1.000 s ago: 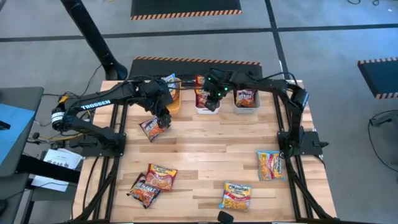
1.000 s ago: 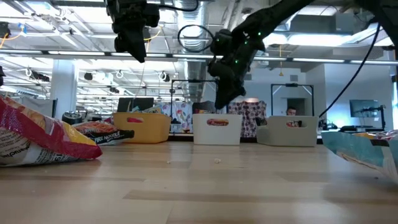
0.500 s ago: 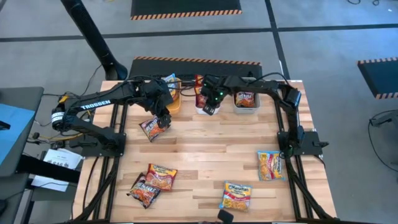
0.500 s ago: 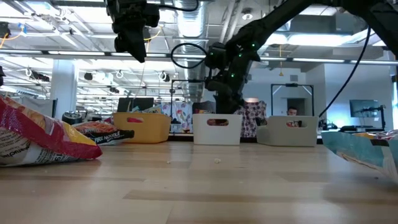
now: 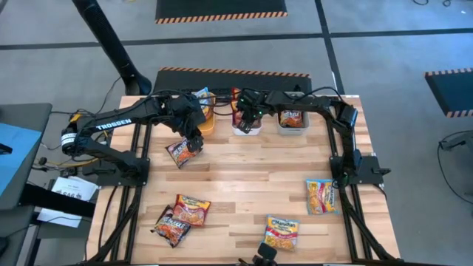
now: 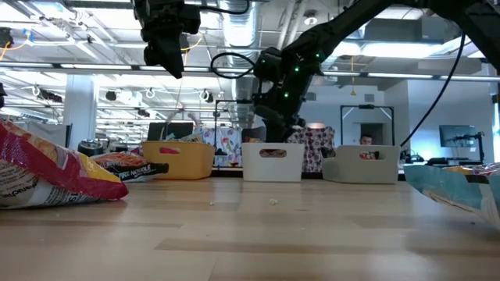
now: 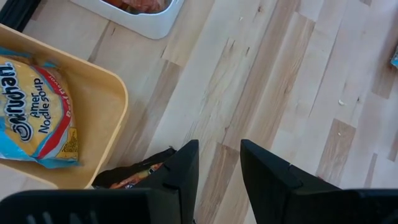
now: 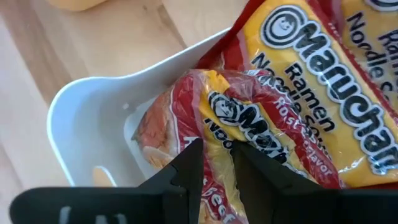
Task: Sort Maruchan noodles
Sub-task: Put the red noodle pack into the white bin, then put the black noodle pack into the gray bin
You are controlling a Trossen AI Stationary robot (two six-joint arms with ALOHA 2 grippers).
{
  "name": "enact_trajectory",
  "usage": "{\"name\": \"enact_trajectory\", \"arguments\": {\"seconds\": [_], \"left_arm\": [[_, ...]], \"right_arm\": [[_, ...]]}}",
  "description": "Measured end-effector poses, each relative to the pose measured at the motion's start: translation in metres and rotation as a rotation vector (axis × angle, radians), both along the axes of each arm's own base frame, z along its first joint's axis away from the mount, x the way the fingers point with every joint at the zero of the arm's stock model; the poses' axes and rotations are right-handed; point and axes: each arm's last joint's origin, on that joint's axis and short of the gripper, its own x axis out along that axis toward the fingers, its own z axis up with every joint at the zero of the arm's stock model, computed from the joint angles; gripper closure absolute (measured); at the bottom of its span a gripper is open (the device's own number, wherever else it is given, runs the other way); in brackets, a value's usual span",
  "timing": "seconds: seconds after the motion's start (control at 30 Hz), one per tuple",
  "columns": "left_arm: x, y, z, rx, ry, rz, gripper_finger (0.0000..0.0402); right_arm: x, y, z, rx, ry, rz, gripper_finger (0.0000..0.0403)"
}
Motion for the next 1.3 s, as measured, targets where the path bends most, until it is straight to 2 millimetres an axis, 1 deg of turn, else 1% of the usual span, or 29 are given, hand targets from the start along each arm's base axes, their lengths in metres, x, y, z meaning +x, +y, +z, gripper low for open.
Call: {"name": "enact_trajectory", "arguments": {"seconds": [0.2,0.37,0.57,0.7,0.83,0.93,1.1,1.2,1.3], "left_arm": [[0.0,0.0,0.0,0.0,0.002,0.0,0.0297],[0.0,0.0,0.0,0.0,0.002,0.0,0.0297],[-0.002,-0.001,-0.001,-0.014,0.02,0.006,0.0297],[-0.003,-0.001,-0.002,-0.014,0.032,0.0,0.0297],[-0.003,-0.001,-0.002,-0.016,0.035,0.0,0.0297],[-0.006,-0.002,-0.004,-0.027,0.07,-0.004,0.0297],[-0.013,-0.007,-0.008,-0.121,0.135,-0.03,0.0297],[-0.016,-0.01,-0.009,-0.193,0.159,-0.035,0.0297],[-0.017,-0.014,-0.01,-0.225,0.177,-0.022,0.0297]], "right_arm": [[0.0,0.003,0.0,0.043,-0.006,0.044,0.0285],[0.001,0.007,0.004,0.047,0.005,0.053,0.0285],[0.0,0.006,0.018,0.063,0.033,0.052,0.0285],[0.003,0.005,0.029,0.057,0.018,0.057,0.0285],[0.003,0.005,0.034,0.058,0.017,0.058,0.0285],[0.002,0.006,0.04,0.073,0.032,0.06,0.0285],[-0.002,0.013,0.053,0.108,0.119,0.105,0.0285],[-0.004,0.02,0.063,0.131,0.162,0.12,0.0285],[-0.005,0.027,0.073,0.149,0.199,0.136,0.0284]]}}
